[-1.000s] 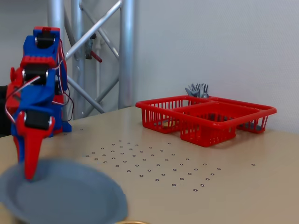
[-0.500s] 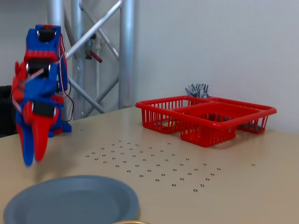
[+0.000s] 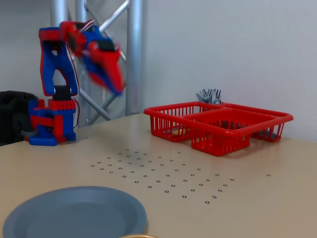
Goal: Grasp the plate, place it on the cross drawn on the table.
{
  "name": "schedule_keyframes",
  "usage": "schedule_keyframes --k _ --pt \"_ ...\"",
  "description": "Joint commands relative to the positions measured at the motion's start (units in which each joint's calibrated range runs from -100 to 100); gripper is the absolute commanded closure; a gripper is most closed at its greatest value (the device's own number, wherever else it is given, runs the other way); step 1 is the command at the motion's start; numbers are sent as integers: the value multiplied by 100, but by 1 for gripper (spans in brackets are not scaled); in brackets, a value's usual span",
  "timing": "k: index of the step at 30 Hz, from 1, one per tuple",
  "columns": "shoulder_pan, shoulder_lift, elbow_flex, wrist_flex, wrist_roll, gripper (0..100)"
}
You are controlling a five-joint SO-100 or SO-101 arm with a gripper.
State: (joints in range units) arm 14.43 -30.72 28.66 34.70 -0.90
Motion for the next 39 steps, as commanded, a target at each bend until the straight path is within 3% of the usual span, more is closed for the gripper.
schedule_keyframes --k 1,6,16,25,39 --pt "-510 -926 153 11 -20 100" --pt "-1601 -2338 1513 430 596 100" --pt "-2635 -5077 4160 1500 161 100" --pt "-2347 -6463 5874 2023 249 100" --pt "-1996 -6522 6590 3174 156 100"
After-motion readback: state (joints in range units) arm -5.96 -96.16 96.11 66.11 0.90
